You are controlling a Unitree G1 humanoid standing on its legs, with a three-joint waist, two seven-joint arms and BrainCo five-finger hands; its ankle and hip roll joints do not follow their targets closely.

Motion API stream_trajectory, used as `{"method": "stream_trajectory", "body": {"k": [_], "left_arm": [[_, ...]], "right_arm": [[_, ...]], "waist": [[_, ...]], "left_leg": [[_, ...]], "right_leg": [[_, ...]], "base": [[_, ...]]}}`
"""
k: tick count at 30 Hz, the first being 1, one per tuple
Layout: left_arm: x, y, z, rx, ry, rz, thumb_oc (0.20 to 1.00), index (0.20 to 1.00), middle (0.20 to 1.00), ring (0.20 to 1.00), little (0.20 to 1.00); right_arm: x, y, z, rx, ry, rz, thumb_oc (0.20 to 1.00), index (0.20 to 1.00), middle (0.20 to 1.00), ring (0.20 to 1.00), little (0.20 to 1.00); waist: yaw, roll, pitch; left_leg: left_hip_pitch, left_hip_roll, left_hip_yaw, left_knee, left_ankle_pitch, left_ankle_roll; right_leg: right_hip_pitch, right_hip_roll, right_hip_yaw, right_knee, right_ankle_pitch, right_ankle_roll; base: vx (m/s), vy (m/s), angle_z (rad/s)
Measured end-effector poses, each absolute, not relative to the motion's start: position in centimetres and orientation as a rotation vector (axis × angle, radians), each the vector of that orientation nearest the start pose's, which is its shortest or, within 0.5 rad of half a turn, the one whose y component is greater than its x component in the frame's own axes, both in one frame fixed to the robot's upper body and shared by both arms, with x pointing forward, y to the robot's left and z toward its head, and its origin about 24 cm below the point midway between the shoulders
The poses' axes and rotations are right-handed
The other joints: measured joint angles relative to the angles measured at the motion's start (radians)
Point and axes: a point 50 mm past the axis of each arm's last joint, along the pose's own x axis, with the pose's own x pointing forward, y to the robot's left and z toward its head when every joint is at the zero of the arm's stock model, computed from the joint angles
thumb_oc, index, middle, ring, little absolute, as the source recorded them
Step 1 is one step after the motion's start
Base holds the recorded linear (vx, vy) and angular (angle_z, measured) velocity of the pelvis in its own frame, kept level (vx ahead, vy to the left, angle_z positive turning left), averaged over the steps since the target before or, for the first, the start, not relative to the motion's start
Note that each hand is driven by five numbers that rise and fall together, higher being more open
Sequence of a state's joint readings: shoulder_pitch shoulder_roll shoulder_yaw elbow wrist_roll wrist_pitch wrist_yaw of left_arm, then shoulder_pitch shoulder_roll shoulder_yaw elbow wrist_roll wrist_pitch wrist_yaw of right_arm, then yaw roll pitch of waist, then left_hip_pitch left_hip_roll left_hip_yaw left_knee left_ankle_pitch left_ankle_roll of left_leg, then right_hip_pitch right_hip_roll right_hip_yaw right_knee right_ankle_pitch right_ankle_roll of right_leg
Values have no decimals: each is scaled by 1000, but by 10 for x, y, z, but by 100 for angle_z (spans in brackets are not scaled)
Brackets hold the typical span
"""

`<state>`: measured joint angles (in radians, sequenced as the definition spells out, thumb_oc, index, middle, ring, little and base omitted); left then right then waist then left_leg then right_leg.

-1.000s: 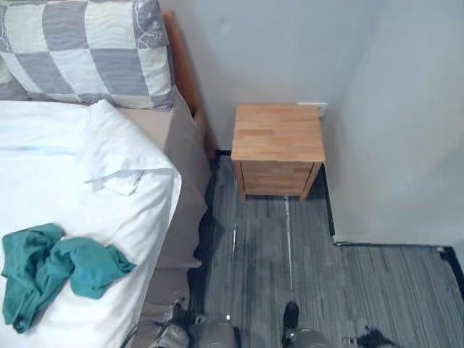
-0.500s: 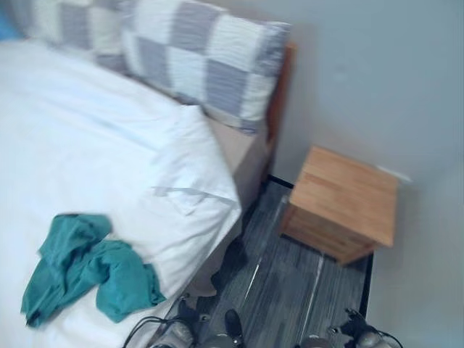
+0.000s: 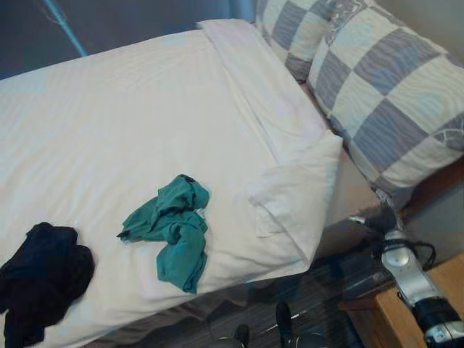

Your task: Tidy up the quilt and then pick up the clothes from the bed and put them into the laundry hamper.

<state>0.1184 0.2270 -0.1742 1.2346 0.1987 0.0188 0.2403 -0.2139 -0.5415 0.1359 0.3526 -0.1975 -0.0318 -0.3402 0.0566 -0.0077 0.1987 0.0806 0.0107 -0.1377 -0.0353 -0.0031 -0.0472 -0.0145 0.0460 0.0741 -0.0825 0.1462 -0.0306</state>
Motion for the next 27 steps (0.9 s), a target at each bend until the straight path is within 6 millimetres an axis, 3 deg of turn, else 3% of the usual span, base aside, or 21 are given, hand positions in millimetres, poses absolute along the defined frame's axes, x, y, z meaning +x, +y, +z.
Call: {"method": "stream_trajectory", "body": {"k": [1,2,3,4,5,7,8,10,11,12,14,15,20,22,23,24,27], "left_arm": [[55,239,-165,622,1285,67,1000,1000,1000,1000,1000],[60,239,-165,622,1275,69,1000,1000,1000,1000,1000],[64,238,-164,624,1260,70,1000,1000,1000,1000,1000],[76,240,-162,627,1231,83,1000,1000,1000,1000,1000],[77,243,-160,638,1220,105,1000,1000,1000,1000,1000],[70,247,-161,622,1248,136,1000,1000,1000,1000,1000],[68,248,-161,613,1258,154,1000,1000,1000,1000,1000],[65,246,-162,590,1262,165,1000,1000,1000,1000,1000],[67,242,-162,594,1257,142,1000,1000,1000,1000,1000],[77,242,-160,607,1229,133,1000,1000,1000,1000,1000],[102,241,-153,696,1123,52,1000,1000,1000,1000,1000],[116,236,-151,716,1077,17,1000,1000,1000,1000,1000],[175,222,-128,717,847,-3,1000,1000,1000,1000,1000],[174,223,-128,728,848,-7,1000,1000,1000,1000,1000],[177,224,-127,734,842,-9,1000,1000,1000,1000,1000],[182,223,-125,733,827,-7,1000,1000,1000,1000,1000],[185,223,-125,743,834,-17,1000,1000,1000,1000,1000]], "right_arm": [[289,-259,71,-800,-72,-283,1000,1000,1000,1000,1000],[290,-261,75,-832,-87,-291,1000,1000,1000,1000,1000],[292,-263,80,-857,-101,-293,1000,1000,1000,1000,1000],[292,-274,97,-970,-138,-302,1000,1000,1000,1000,1000],[295,-293,118,-1070,-168,-368,1000,1000,1000,1000,1000],[303,-300,136,-1101,-203,-415,1000,1000,1000,1000,1000],[302,-310,140,-1145,-183,-442,1000,1000,1000,1000,1000],[304,-321,145,-1206,-160,-462,1000,1000,1000,1000,1000],[312,-328,154,-1257,-137,-473,1000,1000,1000,1000,1000],[312,-335,155,-1271,-109,-493,1000,1000,1000,1000,1000],[336,-326,161,-1326,-80,-459,1000,1000,1000,1000,1000],[339,-326,168,-1332,-92,-471,1000,1000,1000,1000,1000],[368,-306,197,-1329,-142,-472,1000,1000,1000,1000,1000],[375,-306,186,-1352,-65,-448,1000,1000,1000,1000,1000],[378,-312,185,-1357,0,-465,391,391,391,391,391],[376,-320,183,-1355,43,-486,200,200,200,200,200],[378,-330,183,-1286,141,-540,200,200,200,200,200]], "waist": [[-39,-14,8],[-39,-22,13],[-18,-32,17],[-35,-31,20],[-35,-37,21],[-30,-36,20],[-49,-28,16],[-47,-5,12],[-52,45,11],[-55,59,17],[-37,42,41],[-29,53,55],[-23,47,143],[-28,45,153],[-25,46,160],[-24,49,168],[-22,42,185]], "left_leg": [[-59,1,46,46,-4,-36],[-74,10,78,30,-4,-36],[-90,38,122,17,-7,-39],[-160,116,386,85,-23,-84],[-169,186,411,86,-10,-93],[-158,222,402,122,3,-115],[-153,233,397,118,11,-113],[-107,232,396,60,48,-99],[-77,233,413,18,83,-86],[-80,233,427,-17,88,-105],[-136,209,428,-6,96,-100],[-158,201,425,-5,95,-96],[-244,111,454,-12,95,-13],[-251,100,455,-15,105,-12],[-263,100,456,-15,104,-9],[-275,99,451,-17,110,-6],[-294,107,451,-13,118,-12]], "right_leg": [[12,-28,-73,-1,-14,-4],[21,-34,-97,-1,-25,9],[24,-46,-127,-1,-22,-4],[21,-70,-251,-7,-29,-48],[15,-73,-274,-7,-61,-45],[16,-85,-332,-7,-53,-39],[14,-89,-350,-6,-60,-31],[2,-83,-356,-1,-52,-9],[-18,-62,-373,-1,-33,19],[-34,-63,-397,0,-28,25],[-121,-95,-373,36,-26,46],[-143,-108,-371,45,-25,49],[-279,-203,-338,116,-1,95],[-287,-211,-335,111,6,104],[-298,-211,-333,111,8,108],[-305,-209,-334,103,13,112],[-317,-200,-334,92,19,107]], "base": [[-94,-29,146],[-160,-29,138],[-139,-31,131],[-98,-49,146],[-66,-46,134],[-13,-17,67],[12,-9,83],[-13,-4,54],[-175,39,39],[-176,44,26],[-205,81,-10],[-167,83,-10],[-134,54,-3],[-134,26,-3],[-98,7,3],[-111,0,2],[-29,-3,0]]}}
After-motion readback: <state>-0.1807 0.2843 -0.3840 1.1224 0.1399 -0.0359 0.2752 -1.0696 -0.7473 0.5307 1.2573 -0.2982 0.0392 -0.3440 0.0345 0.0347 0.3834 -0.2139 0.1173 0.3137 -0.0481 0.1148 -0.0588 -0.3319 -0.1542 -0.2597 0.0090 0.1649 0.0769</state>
